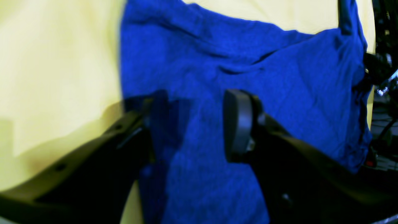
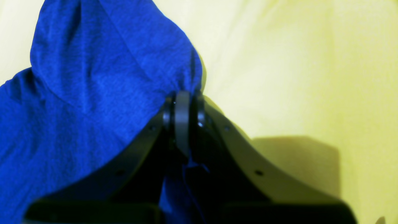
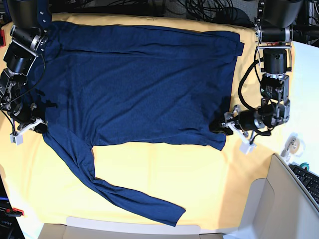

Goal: Fold the T-shirt properly
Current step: 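Grasp the shirt's side edges near the sleeve seams with both grippers, then pinch the shirt's side edges with both grippers and lift slightly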

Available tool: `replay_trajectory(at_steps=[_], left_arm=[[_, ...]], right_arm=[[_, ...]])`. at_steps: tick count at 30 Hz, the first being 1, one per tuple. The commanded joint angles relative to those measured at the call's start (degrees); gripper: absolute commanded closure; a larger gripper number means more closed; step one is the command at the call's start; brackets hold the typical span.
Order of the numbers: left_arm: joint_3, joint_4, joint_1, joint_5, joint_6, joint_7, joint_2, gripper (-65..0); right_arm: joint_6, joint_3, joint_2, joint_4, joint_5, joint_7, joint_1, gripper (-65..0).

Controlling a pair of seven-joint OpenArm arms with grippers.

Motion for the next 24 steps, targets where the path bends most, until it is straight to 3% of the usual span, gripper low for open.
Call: replay_trajectory(at_steps=[1, 9, 17, 24], left_arm=[[1.05, -0.03, -2.05, -0.96, -0.36, -1.85, -0.85, -29.0], [5.88, -5.48, -3.98, -0.96, -0.36, -7.57, -2.26, -29.0], [5.97, -5.48, -3.98, -0.96, -0.36, -8.01, -5.34, -29.0], [5.79, -5.48, -3.98, -0.96, -0.36, -9.33, -5.51, -29.0]], right_arm=[[0.3, -0.21, 0.41, -0.07, -2.55, -3.65, 0.01, 0.0], [0.3, 0.05, 0.41, -0.07, -2.55, -3.65, 0.01, 0.0], [0.3, 0.05, 0.41, 0.19, -2.55, -3.65, -0.61, 0.0], [0.3, 0.14, 0.41, 0.19, -2.55, -3.65, -0.61, 0.0]])
